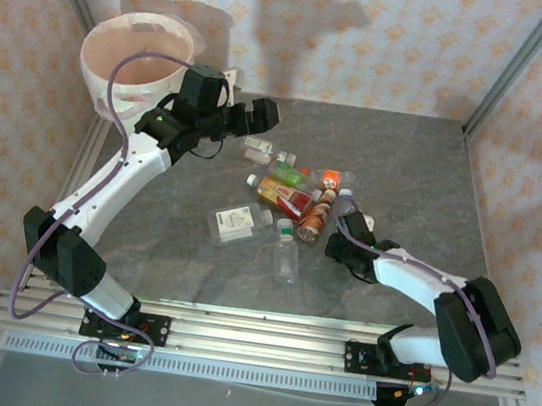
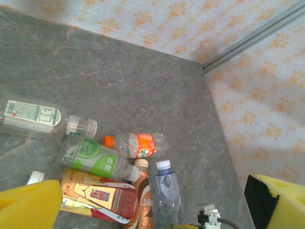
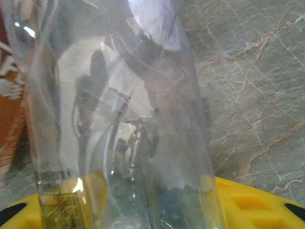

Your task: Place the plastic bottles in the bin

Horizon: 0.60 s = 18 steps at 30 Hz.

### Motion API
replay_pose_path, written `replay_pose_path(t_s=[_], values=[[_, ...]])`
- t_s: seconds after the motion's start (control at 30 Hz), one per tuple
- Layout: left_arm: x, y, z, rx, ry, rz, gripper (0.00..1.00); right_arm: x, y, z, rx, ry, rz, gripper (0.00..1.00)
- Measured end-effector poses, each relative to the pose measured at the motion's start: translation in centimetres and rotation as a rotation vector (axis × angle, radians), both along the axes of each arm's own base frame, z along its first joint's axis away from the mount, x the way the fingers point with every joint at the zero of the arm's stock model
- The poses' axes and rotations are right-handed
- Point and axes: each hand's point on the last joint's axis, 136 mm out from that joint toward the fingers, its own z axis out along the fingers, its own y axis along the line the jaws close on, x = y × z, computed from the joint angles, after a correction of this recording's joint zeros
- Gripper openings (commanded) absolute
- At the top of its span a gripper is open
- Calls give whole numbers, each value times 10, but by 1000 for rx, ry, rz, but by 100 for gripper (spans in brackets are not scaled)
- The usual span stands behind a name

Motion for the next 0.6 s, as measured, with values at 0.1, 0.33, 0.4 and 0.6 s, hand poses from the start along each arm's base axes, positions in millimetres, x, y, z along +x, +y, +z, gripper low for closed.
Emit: replay_pose_path(t_s=[0.1,0.33,0.4,0.6], values=[[-7,-12,-3,-11,6,-48,100,5,6,24,42,-87,30,40],[-33,-50,-17,-16,27,-199,100,13,30,94,170,-307,145,39],[-39,-61,-17,-23,23,-232,100,14,37,106,209,-329,166,38],[-50,-97,-19,-103,-15,-317,100,17,70,143,373,-390,252,38]])
